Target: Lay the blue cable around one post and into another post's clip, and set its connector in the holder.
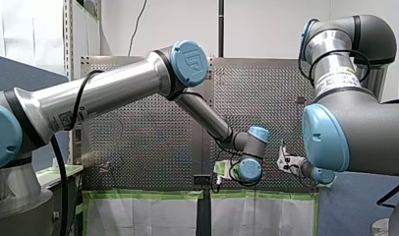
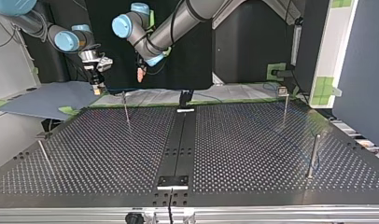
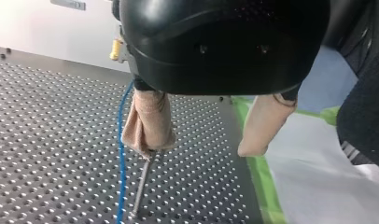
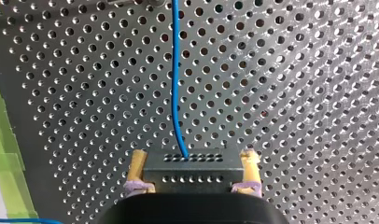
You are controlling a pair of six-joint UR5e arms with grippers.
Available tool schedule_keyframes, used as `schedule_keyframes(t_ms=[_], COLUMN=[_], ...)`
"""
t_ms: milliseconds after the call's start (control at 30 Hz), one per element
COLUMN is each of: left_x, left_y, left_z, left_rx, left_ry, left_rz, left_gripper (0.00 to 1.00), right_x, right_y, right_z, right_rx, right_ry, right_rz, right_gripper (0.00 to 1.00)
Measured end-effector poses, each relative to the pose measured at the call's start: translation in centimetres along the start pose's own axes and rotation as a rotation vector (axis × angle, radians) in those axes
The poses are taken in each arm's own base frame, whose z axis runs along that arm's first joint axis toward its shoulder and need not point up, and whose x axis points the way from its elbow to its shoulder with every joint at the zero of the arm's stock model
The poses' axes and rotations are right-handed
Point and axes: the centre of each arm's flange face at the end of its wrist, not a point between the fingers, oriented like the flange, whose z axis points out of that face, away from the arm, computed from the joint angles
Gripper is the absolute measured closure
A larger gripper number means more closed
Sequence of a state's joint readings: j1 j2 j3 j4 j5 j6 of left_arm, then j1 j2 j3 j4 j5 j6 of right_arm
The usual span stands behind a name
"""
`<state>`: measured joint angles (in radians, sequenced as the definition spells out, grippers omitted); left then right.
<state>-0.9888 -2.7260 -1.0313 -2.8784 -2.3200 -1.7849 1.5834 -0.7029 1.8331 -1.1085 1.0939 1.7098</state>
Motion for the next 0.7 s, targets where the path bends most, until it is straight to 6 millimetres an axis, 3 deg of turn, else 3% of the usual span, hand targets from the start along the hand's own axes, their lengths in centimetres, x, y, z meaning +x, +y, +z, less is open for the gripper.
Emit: schedule_keyframes(t_ms=[400, 700], left_x=[-1.6, -2.7], left_y=[-1.7, -2.0], left_z=[-0.7, 0.0], left_rx=[0.01, 0.008], left_ry=[-0.023, -0.042], left_rz=[-0.005, -0.004], left_gripper=[0.0, 0.0], right_x=[0.0, 0.0], right_y=[0.0, 0.0], right_z=[0.0, 0.0], right_rx=[0.001, 0.002], right_ry=[0.003, 0.001], right_rz=[0.002, 0.002], right_gripper=[0.98, 0.98])
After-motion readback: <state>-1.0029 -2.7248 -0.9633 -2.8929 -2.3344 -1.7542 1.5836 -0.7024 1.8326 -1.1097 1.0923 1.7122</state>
